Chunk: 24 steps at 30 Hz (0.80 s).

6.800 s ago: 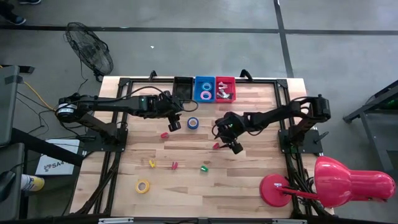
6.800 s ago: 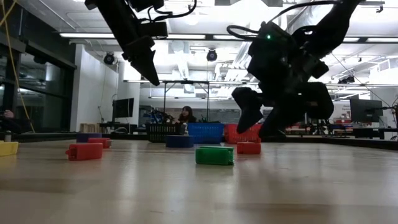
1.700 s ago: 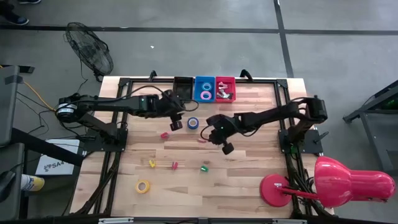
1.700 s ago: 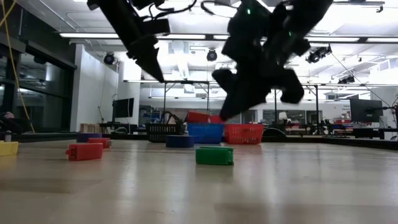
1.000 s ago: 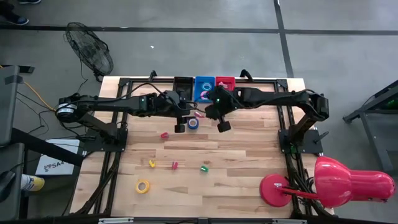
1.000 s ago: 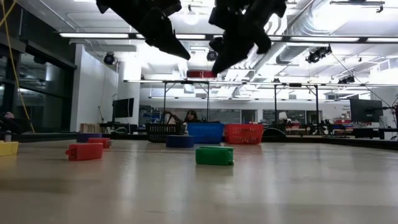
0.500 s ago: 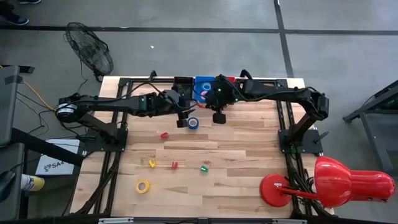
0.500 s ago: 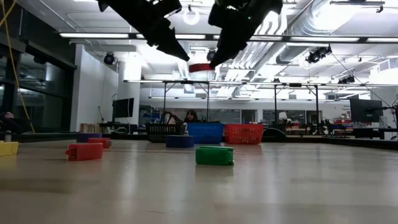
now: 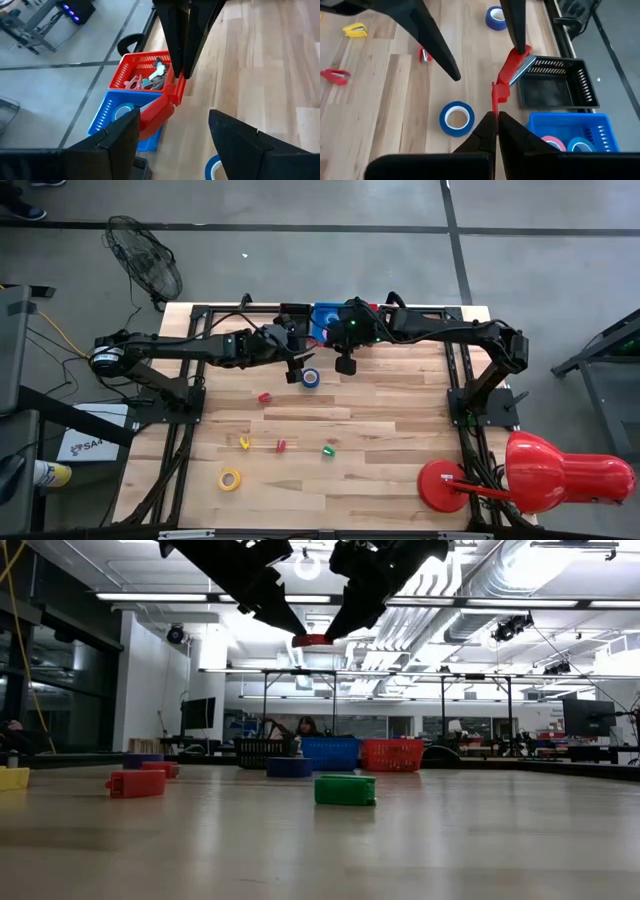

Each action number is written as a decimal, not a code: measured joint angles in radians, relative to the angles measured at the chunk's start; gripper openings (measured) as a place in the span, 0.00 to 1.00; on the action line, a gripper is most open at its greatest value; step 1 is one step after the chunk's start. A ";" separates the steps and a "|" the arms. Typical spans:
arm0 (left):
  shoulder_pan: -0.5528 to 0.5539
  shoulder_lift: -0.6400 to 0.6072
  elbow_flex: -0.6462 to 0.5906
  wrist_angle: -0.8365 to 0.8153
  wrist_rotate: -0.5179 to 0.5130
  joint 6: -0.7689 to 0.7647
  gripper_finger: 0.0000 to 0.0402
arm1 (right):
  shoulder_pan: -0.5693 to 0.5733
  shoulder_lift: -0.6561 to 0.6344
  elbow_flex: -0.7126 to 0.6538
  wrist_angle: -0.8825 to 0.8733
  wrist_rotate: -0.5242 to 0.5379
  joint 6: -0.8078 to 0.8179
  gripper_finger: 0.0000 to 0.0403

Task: Pick and place Stapler, Stapler remover, tape
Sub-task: Put the top right red stapler into the black bin

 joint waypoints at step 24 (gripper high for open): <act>0.000 0.000 0.000 -0.008 -0.166 -0.107 0.58 | -0.030 -0.001 0.000 0.045 0.059 0.037 0.00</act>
